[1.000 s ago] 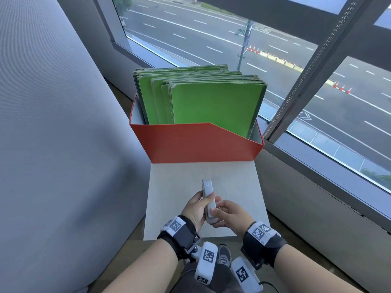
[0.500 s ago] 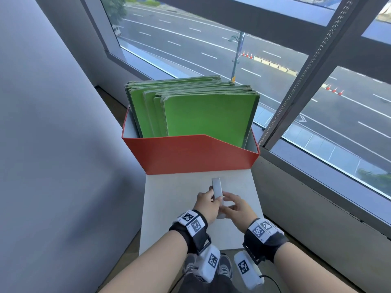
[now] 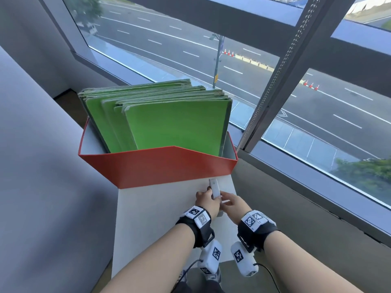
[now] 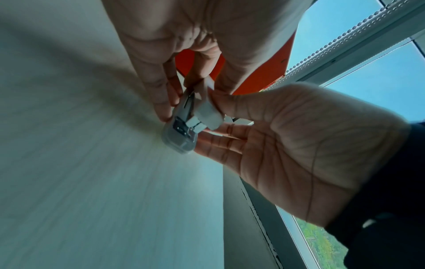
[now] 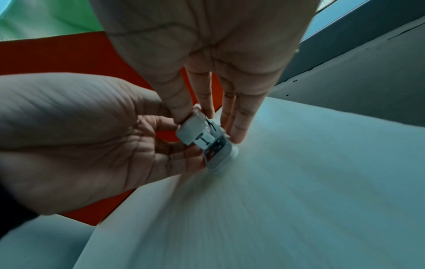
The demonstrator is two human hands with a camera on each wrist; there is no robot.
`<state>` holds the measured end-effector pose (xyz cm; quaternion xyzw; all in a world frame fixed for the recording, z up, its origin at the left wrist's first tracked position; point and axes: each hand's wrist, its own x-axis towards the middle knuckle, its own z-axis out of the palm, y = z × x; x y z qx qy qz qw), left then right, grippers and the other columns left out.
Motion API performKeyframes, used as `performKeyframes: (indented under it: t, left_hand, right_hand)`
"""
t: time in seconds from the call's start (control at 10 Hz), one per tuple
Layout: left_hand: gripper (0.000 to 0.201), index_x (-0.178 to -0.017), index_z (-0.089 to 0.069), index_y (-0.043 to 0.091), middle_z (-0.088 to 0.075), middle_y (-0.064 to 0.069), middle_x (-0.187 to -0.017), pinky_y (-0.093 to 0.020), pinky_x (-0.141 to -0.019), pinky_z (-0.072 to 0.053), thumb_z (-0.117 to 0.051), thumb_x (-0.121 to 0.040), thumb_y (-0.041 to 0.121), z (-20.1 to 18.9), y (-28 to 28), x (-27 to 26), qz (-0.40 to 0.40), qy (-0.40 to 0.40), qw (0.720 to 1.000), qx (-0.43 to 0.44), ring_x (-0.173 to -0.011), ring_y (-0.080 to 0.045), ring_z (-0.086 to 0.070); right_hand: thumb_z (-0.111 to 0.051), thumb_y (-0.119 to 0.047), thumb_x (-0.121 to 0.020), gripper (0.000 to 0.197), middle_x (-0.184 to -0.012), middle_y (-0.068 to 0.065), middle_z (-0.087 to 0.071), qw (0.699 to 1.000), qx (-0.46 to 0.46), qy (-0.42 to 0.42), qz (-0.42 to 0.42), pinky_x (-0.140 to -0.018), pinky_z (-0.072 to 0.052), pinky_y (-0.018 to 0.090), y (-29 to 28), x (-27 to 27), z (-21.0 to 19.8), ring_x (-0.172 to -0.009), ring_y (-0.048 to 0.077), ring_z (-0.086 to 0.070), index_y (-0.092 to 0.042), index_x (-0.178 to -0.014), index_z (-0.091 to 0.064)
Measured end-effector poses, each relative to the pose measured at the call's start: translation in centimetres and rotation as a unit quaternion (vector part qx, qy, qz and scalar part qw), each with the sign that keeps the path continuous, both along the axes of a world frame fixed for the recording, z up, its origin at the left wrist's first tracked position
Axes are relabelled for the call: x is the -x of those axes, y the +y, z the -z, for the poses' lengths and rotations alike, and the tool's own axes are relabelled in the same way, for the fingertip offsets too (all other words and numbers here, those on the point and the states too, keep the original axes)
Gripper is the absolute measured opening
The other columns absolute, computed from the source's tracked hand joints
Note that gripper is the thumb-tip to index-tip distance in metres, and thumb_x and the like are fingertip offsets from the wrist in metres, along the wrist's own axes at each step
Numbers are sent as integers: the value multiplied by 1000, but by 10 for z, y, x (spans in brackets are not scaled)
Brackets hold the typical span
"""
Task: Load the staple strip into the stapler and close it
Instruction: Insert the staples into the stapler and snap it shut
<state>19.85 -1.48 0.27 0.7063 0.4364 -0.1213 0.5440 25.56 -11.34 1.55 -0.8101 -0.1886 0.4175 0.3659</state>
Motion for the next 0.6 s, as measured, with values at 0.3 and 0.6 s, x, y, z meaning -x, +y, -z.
performKeyframes:
  t: [0.3, 0.6]
  left_hand:
    - [41, -124, -54, 14, -43, -17, -126, -36, -94, -52, -47, -87, 29, 3, -4, -2, 7, 35, 999, -7, -107, -36, -59]
    - [45, -128, -51, 19, -48, -19, -128, -38, -100, -47, -45, -87, 38, 7, 2, 13, 35, 18, 999, -36, -114, -36, -55]
  right_hand:
    - [-56, -12, -87, 35, -115, 14, -54, 1000, 19, -3, -17, -62, -45, 18, 0, -6, 12, -86, 20, -65, -23, -120, -62]
    - [-55, -19, -90, 48, -128, 7, -55, 999, 43, -20, 25, -81, -43, 25, -1, -4, 8, -100, 19, -59, -18, -137, -45]
